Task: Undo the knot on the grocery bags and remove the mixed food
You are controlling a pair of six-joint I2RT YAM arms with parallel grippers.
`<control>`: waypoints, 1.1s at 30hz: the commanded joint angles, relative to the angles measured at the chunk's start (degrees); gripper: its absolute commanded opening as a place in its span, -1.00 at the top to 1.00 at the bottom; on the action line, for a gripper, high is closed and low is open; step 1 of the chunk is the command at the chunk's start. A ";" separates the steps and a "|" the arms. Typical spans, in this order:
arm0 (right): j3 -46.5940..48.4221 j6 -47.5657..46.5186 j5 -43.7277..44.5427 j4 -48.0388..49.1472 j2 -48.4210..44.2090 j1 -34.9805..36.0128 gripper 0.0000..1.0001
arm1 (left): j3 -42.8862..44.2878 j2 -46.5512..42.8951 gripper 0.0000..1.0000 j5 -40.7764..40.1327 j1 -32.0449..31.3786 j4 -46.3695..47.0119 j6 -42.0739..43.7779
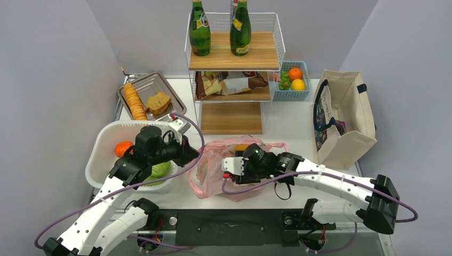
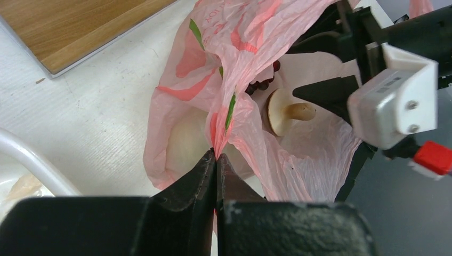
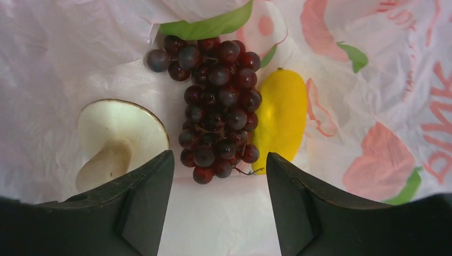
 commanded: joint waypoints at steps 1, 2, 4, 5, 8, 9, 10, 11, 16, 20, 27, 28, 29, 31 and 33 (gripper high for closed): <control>-0.36 -2.45 -1.81 5.90 3.55 -3.15 -0.20 | 2.20 -0.43 1.00 1.32 0.36 2.29 0.31; -0.14 -2.57 -3.35 6.29 5.01 -3.84 -0.21 | 2.35 -0.47 1.00 1.39 0.36 2.12 0.75; 0.26 -3.19 -4.52 7.33 7.34 -5.33 -0.23 | 2.48 -0.41 1.00 1.57 0.36 1.83 1.12; 0.42 -3.73 -5.08 7.90 8.15 -6.15 -0.25 | 2.57 -0.40 1.00 1.71 0.36 1.79 1.26; 1.45 -4.04 -6.62 8.71 12.21 -7.88 -0.35 | 2.92 -0.09 1.00 1.83 0.36 1.78 1.48; 1.68 -4.29 -6.95 8.90 13.08 -8.46 -0.38 | 2.97 0.12 1.00 1.65 0.36 1.76 1.57; 1.97 -4.51 -6.99 9.02 14.66 -8.65 -0.44 | 3.01 0.22 1.00 1.53 0.41 1.88 1.69; 2.07 -5.22 -7.24 9.22 15.32 -8.98 -0.50 | 3.01 0.35 1.00 1.23 0.44 1.99 1.72; 1.53 -7.05 -6.79 10.96 21.14 -9.60 -0.55 | 2.48 1.08 1.00 0.77 0.57 3.30 1.68; 1.85 -7.55 -6.46 10.91 24.36 -9.37 -0.32 | 2.44 1.23 1.00 0.37 1.15 3.51 1.64; 5.29 -4.94 -9.74 7.67 23.01 -10.02 0.94 | 2.37 1.89 1.00 0.11 1.67 4.32 1.64; 5.66 -3.53 -10.58 7.04 22.26 -10.01 1.00 | 2.43 1.94 1.00 0.03 1.68 4.31 1.78; 6.33 -2.76 -11.09 6.82 20.54 -10.03 1.00 | 2.57 2.01 1.00 -0.02 1.68 4.30 1.96; 7.47 -0.29 -12.76 6.28 17.48 -10.05 1.00 | 2.49 2.20 1.00 -0.19 1.67 4.72 1.90; 8.38 1.76 -14.20 6.06 14.38 -10.07 1.00 | 2.49 2.38 1.00 -0.24 1.75 5.36 1.81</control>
